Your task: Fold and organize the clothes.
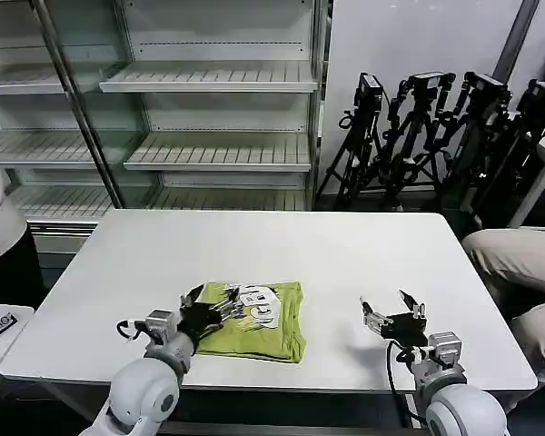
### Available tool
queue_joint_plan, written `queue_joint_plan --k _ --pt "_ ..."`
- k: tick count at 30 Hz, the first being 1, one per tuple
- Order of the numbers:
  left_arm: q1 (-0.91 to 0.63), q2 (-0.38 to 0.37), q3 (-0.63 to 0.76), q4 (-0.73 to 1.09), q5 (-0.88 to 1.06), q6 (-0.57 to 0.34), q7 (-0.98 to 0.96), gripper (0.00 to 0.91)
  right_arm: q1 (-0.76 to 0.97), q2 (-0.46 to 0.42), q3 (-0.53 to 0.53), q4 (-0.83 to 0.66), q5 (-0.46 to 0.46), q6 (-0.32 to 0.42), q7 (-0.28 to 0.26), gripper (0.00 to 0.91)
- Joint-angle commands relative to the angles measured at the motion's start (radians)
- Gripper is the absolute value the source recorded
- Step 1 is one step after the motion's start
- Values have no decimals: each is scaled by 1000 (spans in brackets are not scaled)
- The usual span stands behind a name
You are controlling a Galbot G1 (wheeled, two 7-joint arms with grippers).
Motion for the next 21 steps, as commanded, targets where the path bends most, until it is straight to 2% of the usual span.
queue_joint_plan --k 1,6,7,8,9,21 --pt "65 23 -45 73 55 2 -87 907 -2 2 3 -1 0 2 2 907" --pt "54 14 -37 90 31 1 -113 907 1 3 2 1 -2 3 1 907" --pt "55 14 -35 89 22 1 -112 343 3 3 3 0 -2 3 0 907" --pt "57 14 -30 86 4 1 -107 91 4 3 3 -2 -2 3 1 907" --pt "58 14 -27 85 0 1 -103 20 6 2 3 -3 -1 3 1 907" --pt "34 -11 21 88 -16 0 -90 20 10 -5 -3 -5 -1 4 -2 907"
